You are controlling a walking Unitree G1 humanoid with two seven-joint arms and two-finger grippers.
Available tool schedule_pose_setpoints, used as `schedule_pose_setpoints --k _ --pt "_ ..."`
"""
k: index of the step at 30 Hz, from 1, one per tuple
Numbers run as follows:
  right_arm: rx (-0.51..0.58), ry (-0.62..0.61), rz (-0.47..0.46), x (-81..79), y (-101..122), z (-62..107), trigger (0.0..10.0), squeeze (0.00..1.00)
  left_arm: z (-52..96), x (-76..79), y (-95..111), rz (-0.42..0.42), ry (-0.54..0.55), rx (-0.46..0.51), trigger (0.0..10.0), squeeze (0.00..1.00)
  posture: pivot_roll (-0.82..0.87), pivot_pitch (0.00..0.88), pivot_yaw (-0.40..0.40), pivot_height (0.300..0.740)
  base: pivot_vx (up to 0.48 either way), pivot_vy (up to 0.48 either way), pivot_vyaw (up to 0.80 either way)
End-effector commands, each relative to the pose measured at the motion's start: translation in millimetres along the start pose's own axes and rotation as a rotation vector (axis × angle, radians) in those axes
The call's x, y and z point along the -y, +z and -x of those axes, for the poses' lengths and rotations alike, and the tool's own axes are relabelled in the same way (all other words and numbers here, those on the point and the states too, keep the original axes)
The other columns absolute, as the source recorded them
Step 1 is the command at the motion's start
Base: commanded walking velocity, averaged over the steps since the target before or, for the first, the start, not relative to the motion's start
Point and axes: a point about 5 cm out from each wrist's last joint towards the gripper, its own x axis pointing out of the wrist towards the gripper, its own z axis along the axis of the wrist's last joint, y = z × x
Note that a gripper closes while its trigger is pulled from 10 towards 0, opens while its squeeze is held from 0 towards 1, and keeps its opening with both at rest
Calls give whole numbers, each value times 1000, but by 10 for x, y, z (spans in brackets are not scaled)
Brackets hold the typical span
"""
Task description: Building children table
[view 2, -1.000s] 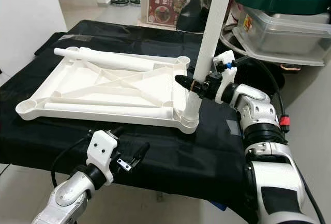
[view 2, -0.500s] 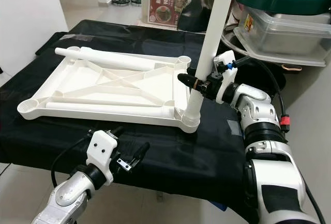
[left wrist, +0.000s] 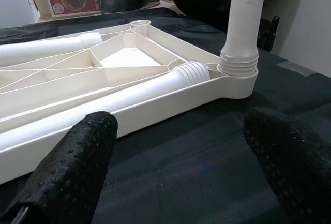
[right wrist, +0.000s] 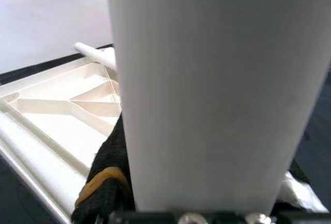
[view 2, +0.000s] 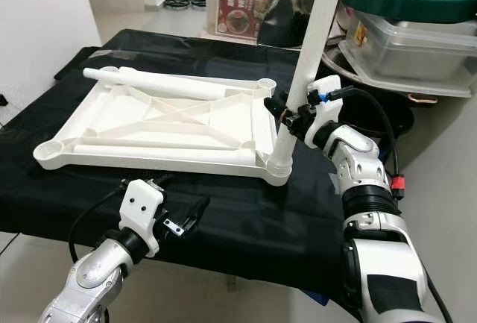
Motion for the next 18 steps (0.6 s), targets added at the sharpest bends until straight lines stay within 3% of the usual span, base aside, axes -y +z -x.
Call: schedule_pose_setpoints --k 1,7,10,14,18 --pt "-12 -87 0 45 -70 45 0 0 9 -15 -42 -20 5 -19 10000 0 144 65 -65 740 0 0 0" --pt "36 -288 24 -98 -97 31 0 0 4 -16 -49 -23 4 -19 10000 0 143 58 -65 740 0 0 0" --pt "44 -331 31 -142 -102 33 0 0 1 -17 -49 -24 5 -18 10000 0 143 58 -65 740 0 0 0" --pt "32 -455 88 -345 -111 -5 0 0 -11 -10 -45 -26 -1 -13 10000 0 146 50 -67 740 0 0 0" --pt "33 -591 94 -429 -63 -33 0 0 -15 -16 -40 -27 5 -11 10000 0 144 50 -68 740 0 0 0"
